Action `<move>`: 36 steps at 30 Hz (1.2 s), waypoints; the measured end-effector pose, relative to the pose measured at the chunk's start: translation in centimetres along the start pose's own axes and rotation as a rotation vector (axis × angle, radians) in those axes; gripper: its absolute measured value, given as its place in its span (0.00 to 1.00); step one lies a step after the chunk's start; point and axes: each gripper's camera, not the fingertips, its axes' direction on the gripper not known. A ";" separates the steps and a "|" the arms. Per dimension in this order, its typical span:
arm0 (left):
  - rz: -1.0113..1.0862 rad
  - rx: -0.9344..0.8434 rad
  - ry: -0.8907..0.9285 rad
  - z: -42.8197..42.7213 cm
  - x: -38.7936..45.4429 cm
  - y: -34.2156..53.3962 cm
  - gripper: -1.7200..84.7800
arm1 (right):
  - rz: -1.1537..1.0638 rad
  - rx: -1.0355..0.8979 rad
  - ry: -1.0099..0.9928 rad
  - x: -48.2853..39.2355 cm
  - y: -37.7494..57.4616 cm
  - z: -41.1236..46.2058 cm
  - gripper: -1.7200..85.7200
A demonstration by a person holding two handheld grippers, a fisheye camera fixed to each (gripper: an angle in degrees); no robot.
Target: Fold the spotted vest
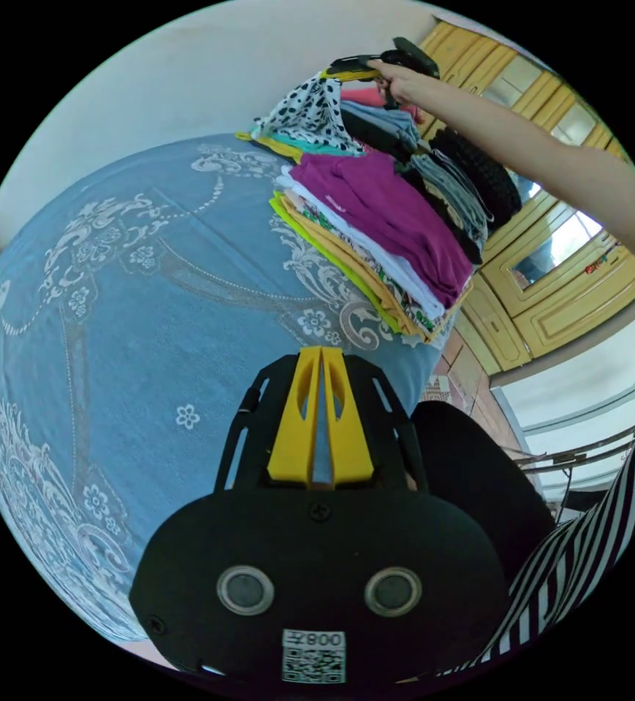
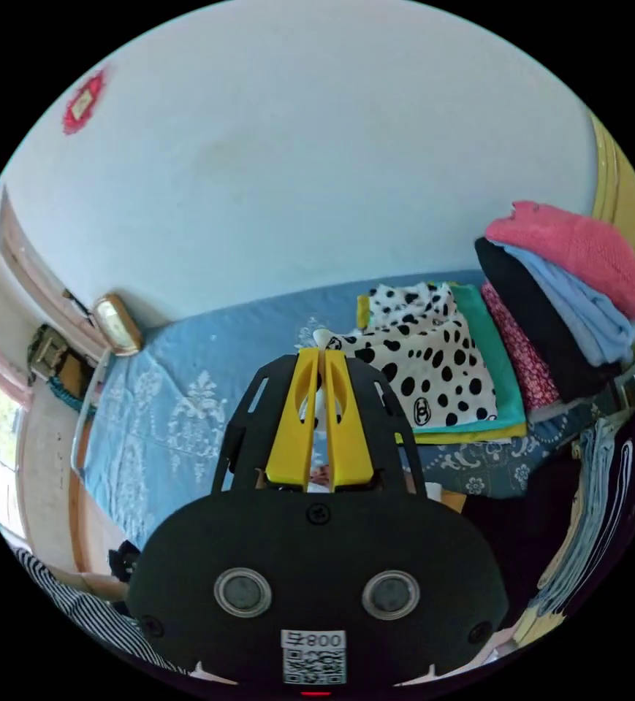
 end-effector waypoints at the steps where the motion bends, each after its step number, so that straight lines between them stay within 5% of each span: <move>1: -0.016 0.037 -0.002 -2.4 0.4 0.1 0.02 | -0.038 0.018 -0.065 -1.5 -0.9 -1.9 0.03; 11: -0.224 0.403 0.005 -26.0 3.9 4.5 0.04 | -0.322 0.046 -0.422 -15.7 -4.5 -15.2 0.03; 16: -0.169 0.543 0.023 -36.0 9.5 7.0 0.14 | -0.389 0.010 -0.562 -22.5 -4.7 -19.7 0.03; 22: -0.035 0.572 -0.177 -44.8 19.7 10.1 0.17 | -0.442 -0.066 -0.678 -28.9 -4.1 -22.2 0.03; 26: -0.037 0.590 -0.326 -49.6 25.4 13.4 0.06 | -0.446 -0.085 -0.749 -31.2 -3.9 -23.7 0.03; 36: 0.005 0.608 -0.307 -58.0 35.2 19.5 0.12 | -0.532 -0.123 -0.778 -36.8 -5.5 -30.7 0.03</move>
